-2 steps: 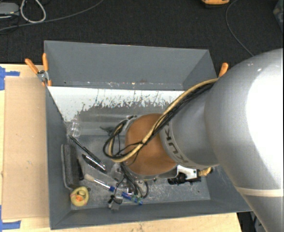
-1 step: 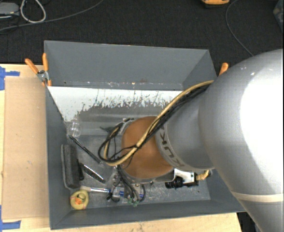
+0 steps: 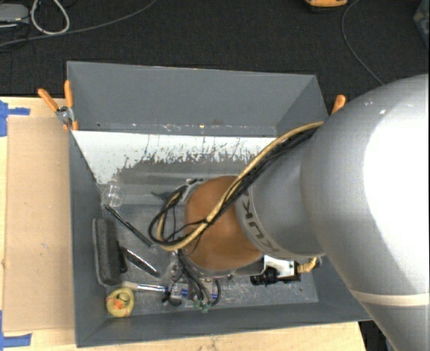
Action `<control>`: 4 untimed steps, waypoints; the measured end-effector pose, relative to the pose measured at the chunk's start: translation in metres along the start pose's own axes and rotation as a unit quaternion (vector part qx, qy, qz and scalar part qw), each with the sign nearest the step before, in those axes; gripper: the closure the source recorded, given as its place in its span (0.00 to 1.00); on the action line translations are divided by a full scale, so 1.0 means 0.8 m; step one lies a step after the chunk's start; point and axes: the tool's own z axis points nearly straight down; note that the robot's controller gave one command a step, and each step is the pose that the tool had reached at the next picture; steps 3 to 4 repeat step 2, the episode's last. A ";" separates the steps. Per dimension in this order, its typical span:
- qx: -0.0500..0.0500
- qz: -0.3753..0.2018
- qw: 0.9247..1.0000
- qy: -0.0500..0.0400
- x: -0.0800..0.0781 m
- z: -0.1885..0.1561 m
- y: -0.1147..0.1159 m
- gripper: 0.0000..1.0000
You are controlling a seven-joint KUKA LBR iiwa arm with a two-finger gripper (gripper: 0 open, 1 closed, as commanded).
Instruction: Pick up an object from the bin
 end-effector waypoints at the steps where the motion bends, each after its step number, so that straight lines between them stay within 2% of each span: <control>1: -0.001 0.000 1.000 -0.002 0.000 -0.139 0.000 1.00; 2: 0.002 0.001 1.000 0.003 0.004 -0.141 -0.002 1.00; 4: 0.002 0.001 1.000 0.003 0.004 -0.141 -0.002 1.00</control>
Offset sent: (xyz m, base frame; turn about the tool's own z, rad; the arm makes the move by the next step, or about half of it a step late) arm -0.0034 -0.0013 0.1181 0.0005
